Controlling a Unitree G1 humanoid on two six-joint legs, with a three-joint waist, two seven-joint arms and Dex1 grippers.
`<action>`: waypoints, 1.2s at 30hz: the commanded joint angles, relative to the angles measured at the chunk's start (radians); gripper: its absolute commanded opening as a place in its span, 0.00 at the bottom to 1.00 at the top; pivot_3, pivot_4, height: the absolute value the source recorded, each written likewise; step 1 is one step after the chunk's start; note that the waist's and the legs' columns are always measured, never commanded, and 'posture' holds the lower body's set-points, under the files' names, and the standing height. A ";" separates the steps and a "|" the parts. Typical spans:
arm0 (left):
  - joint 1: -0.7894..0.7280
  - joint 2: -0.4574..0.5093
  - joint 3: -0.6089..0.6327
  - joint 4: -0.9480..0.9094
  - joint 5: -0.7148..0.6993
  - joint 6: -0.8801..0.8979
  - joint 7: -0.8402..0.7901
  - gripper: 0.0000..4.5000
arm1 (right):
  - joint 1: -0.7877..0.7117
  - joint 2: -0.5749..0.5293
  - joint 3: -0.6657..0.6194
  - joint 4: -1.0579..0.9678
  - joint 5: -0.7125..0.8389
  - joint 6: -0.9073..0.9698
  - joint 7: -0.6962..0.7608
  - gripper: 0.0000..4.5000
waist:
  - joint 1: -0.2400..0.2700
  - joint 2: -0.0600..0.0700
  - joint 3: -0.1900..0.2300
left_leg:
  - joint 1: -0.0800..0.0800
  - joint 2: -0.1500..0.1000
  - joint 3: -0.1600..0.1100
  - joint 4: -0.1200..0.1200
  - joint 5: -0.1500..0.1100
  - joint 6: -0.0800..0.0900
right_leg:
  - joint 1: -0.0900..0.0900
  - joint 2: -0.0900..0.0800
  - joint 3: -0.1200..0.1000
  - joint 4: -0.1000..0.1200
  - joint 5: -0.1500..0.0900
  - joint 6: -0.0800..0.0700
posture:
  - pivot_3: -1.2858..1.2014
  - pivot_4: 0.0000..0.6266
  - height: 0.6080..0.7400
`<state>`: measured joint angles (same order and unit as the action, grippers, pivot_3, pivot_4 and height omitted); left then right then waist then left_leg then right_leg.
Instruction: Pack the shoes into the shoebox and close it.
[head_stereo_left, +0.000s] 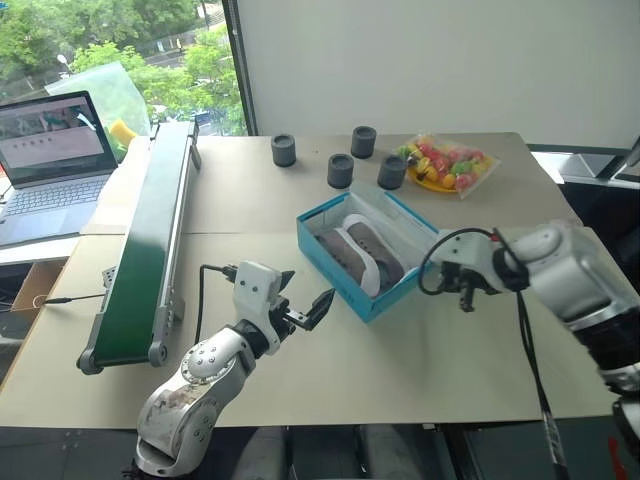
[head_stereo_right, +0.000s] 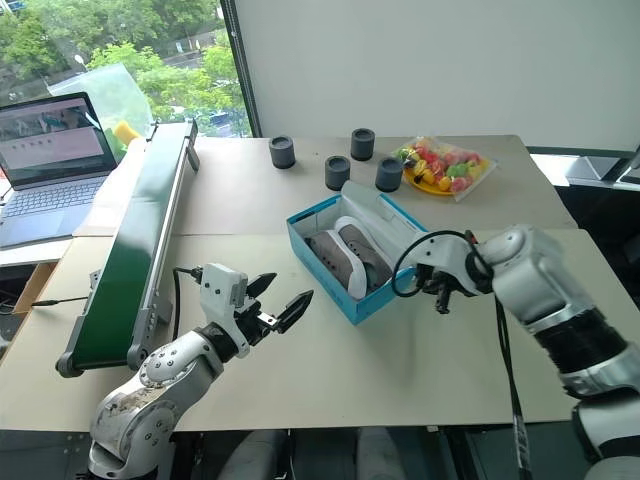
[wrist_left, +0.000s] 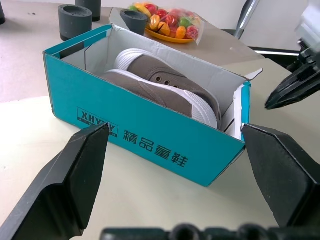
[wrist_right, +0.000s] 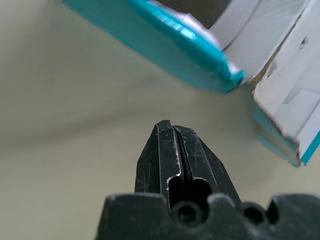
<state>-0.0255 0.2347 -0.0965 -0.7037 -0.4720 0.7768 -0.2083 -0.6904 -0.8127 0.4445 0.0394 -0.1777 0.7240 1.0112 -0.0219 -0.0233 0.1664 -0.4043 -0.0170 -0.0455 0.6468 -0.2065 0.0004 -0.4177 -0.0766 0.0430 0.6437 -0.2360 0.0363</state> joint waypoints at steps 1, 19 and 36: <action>-0.009 0.009 0.010 -0.051 -0.009 0.007 0.005 1.00 | -0.022 0.128 -0.067 0.093 -0.094 -0.009 -0.295 0.01 | 0.002 0.000 0.000 | 0.000 0.000 0.000 0.000 0.000 0.000 | 0.000 0.000 0.000 0.001 0.000 0.000 | 0.52 0.24 1.00; -0.020 0.025 0.040 -0.061 -0.024 0.039 0.008 1.00 | 0.020 0.425 -0.206 -0.193 0.207 0.255 -0.245 0.01 | -0.013 0.000 0.000 | -0.001 0.000 -0.001 0.000 0.000 0.000 | -0.002 0.000 0.000 0.002 0.000 0.000 | 0.52 0.24 1.00; -0.024 0.024 0.038 -0.056 -0.023 0.037 0.007 1.00 | -0.065 0.156 -0.092 0.023 0.083 0.103 -0.328 0.01 | 0.000 -0.001 0.000 | -0.002 -0.001 0.000 0.001 0.000 0.000 | -0.002 -0.001 0.000 0.002 0.001 0.000 | 0.52 0.24 1.00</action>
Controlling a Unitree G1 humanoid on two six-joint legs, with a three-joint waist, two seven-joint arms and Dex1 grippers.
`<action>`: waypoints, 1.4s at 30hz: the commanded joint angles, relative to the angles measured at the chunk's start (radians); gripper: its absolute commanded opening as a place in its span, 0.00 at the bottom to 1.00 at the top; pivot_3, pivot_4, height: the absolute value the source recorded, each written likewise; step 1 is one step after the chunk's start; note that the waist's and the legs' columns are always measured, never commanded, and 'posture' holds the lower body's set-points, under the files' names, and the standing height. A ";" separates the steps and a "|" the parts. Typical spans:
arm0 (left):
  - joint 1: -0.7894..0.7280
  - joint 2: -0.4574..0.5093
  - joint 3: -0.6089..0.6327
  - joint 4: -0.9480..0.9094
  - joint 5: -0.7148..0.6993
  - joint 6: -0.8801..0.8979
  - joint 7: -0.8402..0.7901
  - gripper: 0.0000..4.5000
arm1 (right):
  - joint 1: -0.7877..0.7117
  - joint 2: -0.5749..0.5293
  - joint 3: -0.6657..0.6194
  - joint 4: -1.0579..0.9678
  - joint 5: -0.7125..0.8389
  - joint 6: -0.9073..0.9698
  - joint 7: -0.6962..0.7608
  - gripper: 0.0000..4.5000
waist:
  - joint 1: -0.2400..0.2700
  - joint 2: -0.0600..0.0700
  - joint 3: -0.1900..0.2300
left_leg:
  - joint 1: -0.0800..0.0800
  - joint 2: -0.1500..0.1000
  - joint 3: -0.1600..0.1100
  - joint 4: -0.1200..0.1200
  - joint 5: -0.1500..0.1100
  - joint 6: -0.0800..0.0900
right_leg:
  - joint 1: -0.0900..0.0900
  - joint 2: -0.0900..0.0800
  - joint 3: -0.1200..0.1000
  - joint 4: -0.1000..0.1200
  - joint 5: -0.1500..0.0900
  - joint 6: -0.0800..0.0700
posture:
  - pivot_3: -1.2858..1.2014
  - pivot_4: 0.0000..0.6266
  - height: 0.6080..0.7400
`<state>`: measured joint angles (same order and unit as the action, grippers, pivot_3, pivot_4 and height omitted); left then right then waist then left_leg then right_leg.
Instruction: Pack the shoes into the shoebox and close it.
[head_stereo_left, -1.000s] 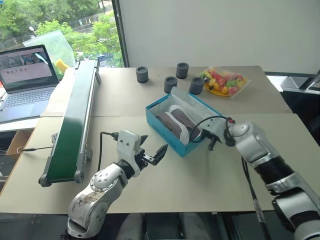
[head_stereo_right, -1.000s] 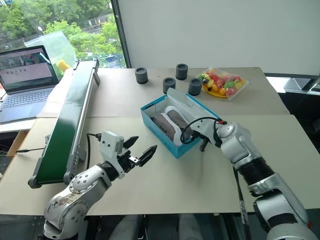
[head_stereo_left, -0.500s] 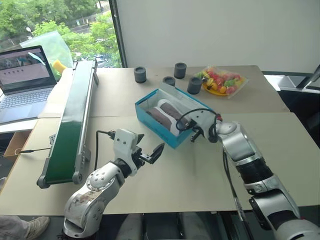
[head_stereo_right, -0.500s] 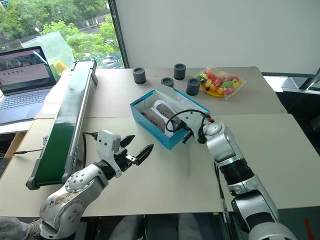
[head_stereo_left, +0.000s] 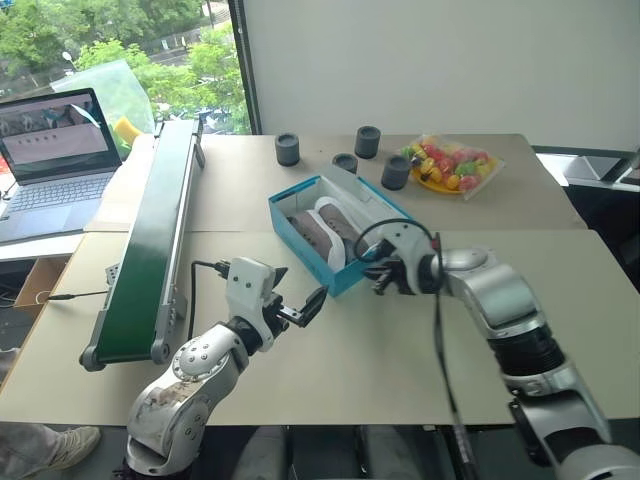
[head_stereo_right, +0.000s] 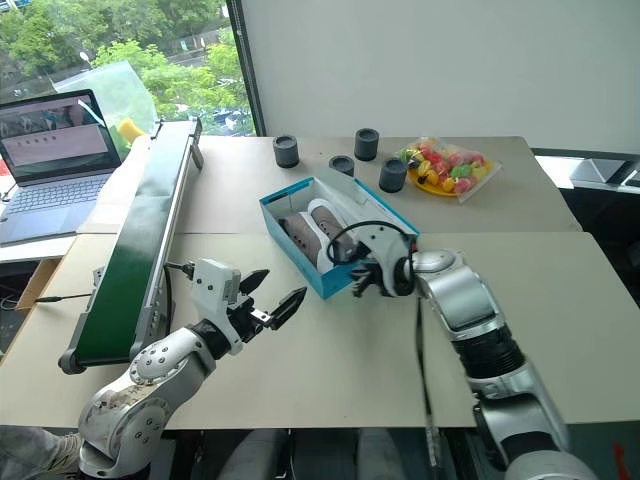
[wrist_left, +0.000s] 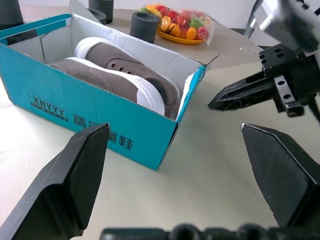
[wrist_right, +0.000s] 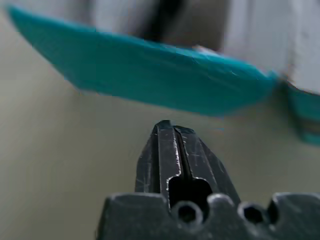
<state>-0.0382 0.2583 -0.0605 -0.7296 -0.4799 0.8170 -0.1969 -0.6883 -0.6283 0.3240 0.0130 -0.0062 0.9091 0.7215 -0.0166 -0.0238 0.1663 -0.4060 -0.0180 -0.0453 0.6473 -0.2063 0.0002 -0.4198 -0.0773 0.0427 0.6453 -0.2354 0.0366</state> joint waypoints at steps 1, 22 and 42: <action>-0.013 0.001 0.003 -0.029 -0.015 -0.003 -0.005 1.00 | -0.082 -0.020 0.033 0.081 -0.106 -0.096 -0.060 0.01 | -0.010 0.000 0.000 | 0.000 0.000 0.001 0.000 0.000 0.000 | 0.000 0.000 0.001 0.000 0.000 0.000 | 0.52 0.24 1.00; -0.026 0.000 0.012 -0.026 -0.010 0.000 0.002 1.00 | -0.140 0.466 -0.364 0.545 0.062 -0.521 -0.577 0.01 | -0.031 -0.001 -0.001 | 0.001 0.001 -0.001 -0.001 0.000 0.000 | 0.000 0.001 0.002 0.001 0.001 0.000 | 0.52 0.24 1.00; -0.041 0.012 0.027 -0.017 -0.031 0.022 -0.005 1.00 | -0.054 0.453 -0.335 0.342 -0.003 -0.893 -0.555 0.01 | -0.036 -0.001 -0.001 | 0.002 0.001 -0.002 -0.002 0.000 0.000 | 0.000 0.001 0.003 0.002 0.001 0.000 | 0.52 0.24 1.00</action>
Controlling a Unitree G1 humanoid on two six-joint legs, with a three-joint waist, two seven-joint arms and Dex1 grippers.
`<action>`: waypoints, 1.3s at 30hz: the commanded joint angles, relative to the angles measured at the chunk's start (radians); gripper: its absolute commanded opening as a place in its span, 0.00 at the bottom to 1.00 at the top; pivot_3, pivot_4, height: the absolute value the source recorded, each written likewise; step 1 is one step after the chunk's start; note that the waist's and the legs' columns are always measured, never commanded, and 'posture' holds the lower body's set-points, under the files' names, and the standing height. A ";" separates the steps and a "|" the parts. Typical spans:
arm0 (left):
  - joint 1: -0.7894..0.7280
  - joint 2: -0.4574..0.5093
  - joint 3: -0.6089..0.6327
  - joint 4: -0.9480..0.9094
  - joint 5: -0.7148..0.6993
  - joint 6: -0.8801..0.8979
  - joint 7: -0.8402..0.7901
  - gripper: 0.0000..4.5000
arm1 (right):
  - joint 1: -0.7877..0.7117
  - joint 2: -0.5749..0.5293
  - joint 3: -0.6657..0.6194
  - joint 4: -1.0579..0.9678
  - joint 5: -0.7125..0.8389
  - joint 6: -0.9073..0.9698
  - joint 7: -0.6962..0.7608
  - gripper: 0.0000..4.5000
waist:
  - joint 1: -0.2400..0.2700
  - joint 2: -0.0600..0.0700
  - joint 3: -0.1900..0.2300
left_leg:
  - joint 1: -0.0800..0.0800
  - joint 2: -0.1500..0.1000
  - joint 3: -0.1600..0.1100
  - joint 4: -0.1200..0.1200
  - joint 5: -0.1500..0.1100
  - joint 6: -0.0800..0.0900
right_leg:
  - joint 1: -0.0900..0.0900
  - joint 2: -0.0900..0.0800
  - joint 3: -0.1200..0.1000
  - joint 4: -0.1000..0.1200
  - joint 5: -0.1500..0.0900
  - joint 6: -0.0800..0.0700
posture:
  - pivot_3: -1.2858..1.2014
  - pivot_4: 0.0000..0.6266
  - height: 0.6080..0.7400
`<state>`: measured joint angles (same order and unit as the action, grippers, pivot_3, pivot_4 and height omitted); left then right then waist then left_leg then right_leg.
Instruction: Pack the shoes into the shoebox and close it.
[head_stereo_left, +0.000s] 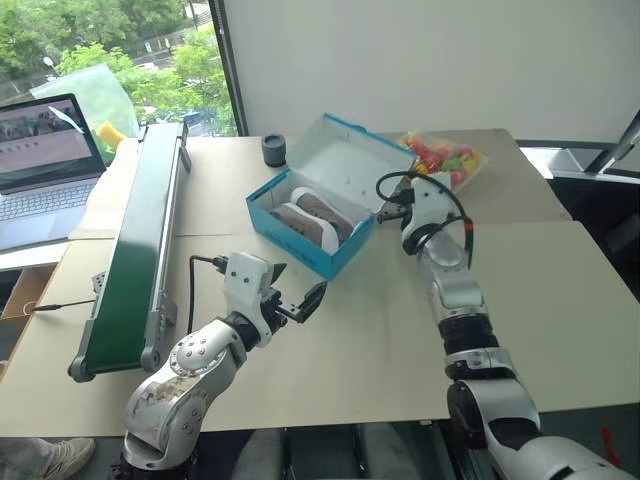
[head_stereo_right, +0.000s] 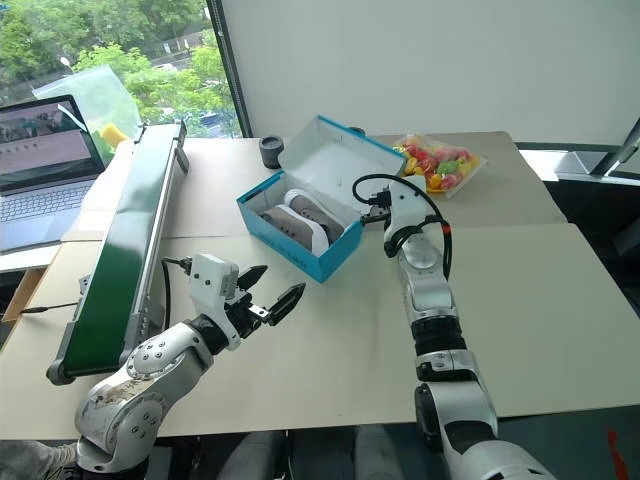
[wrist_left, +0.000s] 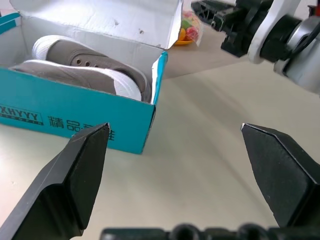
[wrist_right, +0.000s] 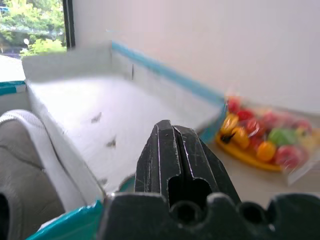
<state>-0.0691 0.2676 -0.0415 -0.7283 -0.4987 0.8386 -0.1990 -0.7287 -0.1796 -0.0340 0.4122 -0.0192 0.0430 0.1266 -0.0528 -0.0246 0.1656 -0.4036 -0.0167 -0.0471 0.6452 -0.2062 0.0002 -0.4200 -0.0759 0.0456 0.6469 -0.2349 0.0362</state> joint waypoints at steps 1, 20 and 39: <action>-0.011 0.002 0.008 -0.018 -0.012 0.001 -0.001 1.00 | -0.017 0.003 0.025 -0.059 0.023 -0.012 0.063 0.01 | 0.001 0.000 0.000 | 0.000 0.000 0.000 0.000 0.000 0.000 | 0.000 0.000 0.000 0.000 0.000 0.000 | 0.52 0.24 1.00; 0.001 -0.006 0.006 -0.026 -0.003 -0.004 0.012 1.00 | -0.325 -0.226 0.063 0.290 -0.082 0.169 0.117 0.01 | 0.008 0.000 0.000 | -0.001 0.000 0.003 -0.001 0.000 0.000 | 0.000 -0.001 -0.001 -0.001 0.000 0.000 | 0.52 0.24 1.00; 0.009 -0.015 -0.002 -0.041 0.003 -0.001 0.032 1.00 | -0.496 -0.088 -0.301 0.878 0.229 0.146 0.041 0.01 | 0.005 0.000 0.000 | -0.001 0.000 0.003 -0.001 0.000 0.000 | 0.001 -0.001 0.000 -0.002 0.000 0.000 | 0.52 0.24 1.00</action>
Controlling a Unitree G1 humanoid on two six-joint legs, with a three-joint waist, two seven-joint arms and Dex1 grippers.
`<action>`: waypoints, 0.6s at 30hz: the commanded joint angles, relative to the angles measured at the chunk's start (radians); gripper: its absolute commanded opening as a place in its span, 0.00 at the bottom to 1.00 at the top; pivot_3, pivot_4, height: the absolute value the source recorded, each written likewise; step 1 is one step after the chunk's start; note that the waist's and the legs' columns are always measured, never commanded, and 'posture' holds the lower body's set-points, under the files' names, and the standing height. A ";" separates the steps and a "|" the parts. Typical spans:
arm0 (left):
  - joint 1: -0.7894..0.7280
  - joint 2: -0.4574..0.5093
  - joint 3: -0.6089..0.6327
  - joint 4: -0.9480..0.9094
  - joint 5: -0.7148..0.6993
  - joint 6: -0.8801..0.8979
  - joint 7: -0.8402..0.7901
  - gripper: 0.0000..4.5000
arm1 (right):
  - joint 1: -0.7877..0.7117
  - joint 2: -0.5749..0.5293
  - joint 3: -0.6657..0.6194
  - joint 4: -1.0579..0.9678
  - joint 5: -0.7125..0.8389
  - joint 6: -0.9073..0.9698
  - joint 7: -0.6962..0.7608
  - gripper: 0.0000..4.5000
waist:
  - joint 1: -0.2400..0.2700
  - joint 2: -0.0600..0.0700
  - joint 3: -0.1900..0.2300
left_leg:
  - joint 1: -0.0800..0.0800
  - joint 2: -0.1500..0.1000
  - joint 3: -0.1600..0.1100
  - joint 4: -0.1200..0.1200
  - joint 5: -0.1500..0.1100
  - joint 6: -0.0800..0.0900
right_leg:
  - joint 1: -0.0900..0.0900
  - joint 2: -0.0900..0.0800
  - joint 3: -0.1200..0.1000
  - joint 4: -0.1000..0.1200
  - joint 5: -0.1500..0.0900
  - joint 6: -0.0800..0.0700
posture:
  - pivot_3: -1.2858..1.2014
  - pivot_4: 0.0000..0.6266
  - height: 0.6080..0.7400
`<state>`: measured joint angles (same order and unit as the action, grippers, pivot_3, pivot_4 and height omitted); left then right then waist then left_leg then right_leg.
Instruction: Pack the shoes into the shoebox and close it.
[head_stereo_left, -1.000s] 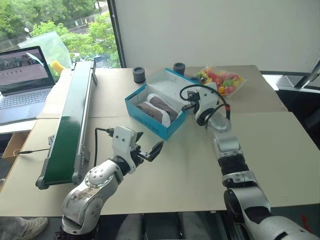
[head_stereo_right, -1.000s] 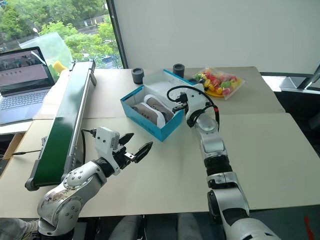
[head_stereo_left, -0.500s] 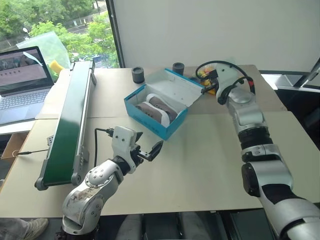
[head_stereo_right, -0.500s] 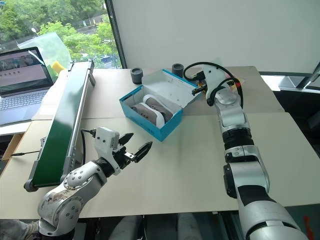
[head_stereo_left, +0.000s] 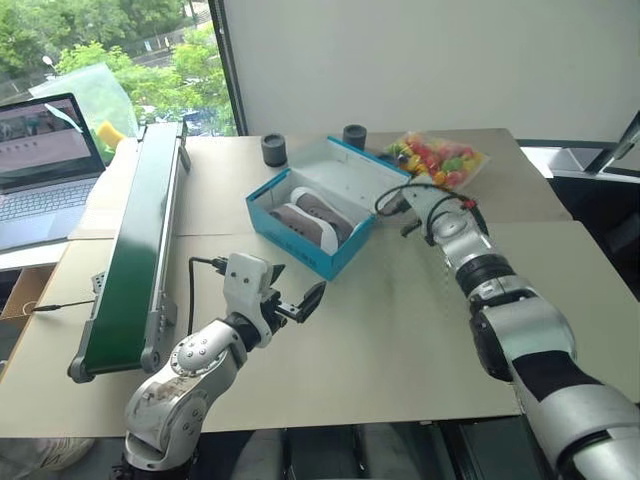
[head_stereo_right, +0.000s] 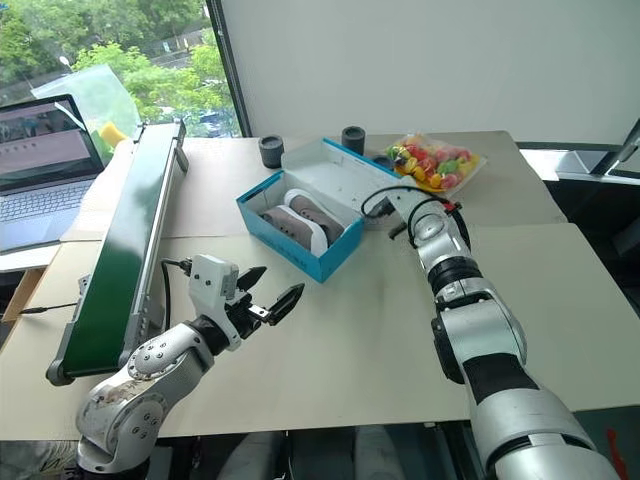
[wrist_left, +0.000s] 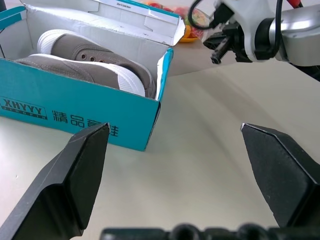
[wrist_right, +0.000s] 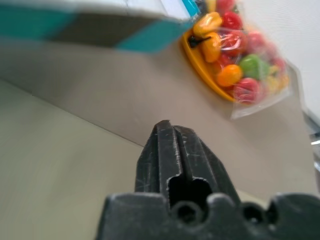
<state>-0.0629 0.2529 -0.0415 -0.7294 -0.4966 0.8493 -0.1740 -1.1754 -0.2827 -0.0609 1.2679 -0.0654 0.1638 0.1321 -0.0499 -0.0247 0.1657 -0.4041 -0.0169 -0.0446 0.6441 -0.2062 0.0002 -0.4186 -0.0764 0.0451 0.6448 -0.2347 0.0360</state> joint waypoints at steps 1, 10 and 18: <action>0.003 0.000 -0.003 -0.041 0.002 -0.012 0.008 1.00 | -0.054 0.018 -0.336 0.031 0.330 0.051 0.039 0.01 | 0.004 0.000 0.000 | 0.000 0.000 0.000 0.000 0.000 0.000 | 0.000 0.000 0.000 0.000 0.000 0.000 | 0.52 0.24 1.00; -0.016 -0.003 -0.005 -0.029 0.005 -0.017 0.011 1.00 | -0.055 0.042 -0.482 0.059 0.437 0.062 0.036 0.01 | 0.005 0.000 0.000 | -0.002 0.000 0.000 0.000 0.000 0.000 | 0.000 -0.001 -0.001 -0.002 0.000 0.000 | 0.52 0.24 1.00; -0.044 0.003 -0.001 -0.012 0.005 -0.019 -0.001 1.00 | -0.040 0.068 -0.548 0.073 0.488 0.124 0.099 0.01 | 0.004 0.000 0.000 | -0.002 0.000 0.000 0.000 0.000 0.000 | 0.000 0.000 -0.001 -0.002 0.000 0.000 | 0.52 0.24 1.00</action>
<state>-0.0914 0.2526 -0.0430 -0.7276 -0.4940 0.8492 -0.1680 -1.2069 -0.2118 -0.6146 1.3555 0.4320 0.2930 0.2225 -0.0457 -0.0247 0.1657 -0.4062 -0.0170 -0.0443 0.6441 -0.2063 0.0005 -0.4191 -0.0769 0.0440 0.6428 -0.2347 0.0361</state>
